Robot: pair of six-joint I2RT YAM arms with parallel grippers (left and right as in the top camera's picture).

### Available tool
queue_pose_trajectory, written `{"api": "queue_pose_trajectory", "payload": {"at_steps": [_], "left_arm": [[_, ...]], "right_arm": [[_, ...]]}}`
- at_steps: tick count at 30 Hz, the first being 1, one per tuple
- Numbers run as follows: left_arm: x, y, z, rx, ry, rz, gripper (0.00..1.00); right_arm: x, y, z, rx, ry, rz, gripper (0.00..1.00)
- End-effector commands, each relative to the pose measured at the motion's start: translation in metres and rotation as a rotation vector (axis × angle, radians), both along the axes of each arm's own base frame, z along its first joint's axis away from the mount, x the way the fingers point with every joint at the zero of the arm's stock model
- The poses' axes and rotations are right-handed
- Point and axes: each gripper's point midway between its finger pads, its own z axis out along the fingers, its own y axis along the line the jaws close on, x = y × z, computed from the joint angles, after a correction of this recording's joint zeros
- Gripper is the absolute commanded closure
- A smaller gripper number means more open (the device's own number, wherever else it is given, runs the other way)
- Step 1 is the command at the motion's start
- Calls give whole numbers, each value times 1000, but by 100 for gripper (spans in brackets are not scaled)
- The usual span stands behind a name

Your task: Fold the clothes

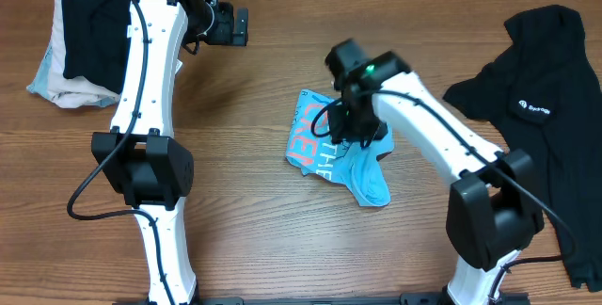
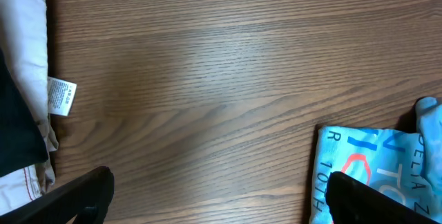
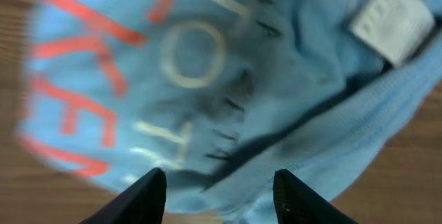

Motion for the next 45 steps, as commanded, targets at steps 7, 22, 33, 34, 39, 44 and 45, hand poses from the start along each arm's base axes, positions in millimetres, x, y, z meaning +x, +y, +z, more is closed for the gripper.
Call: {"api": "queue_pose_trajectory", "payload": {"at_steps": [7,22,33,34,39,44,45], "left_arm": [[0,6,-2,16,0,-12,0],[0,7,-3,16,5,-11,0],[-1,7,-3,27,1,-35,0],[-1,8,-3,30,1,-34,0],[0,11,-3,48,-1,-27,0],[0,11,-3,49,-1,-27,0],[0,11,-3,49,-2,-27,0]], "right_arm": [[6,-36,-13,-162,-51,-121,73],[-44,-106,-6,-344,156,-384,96],[-55,-127,-17,-335,204,-443,96],[-52,-128,-12,-322,194,-438,96],[-23,-127,26,-186,117,-385,72],[10,-110,47,-23,25,-295,43],[17,-105,47,10,3,-277,42]]}}
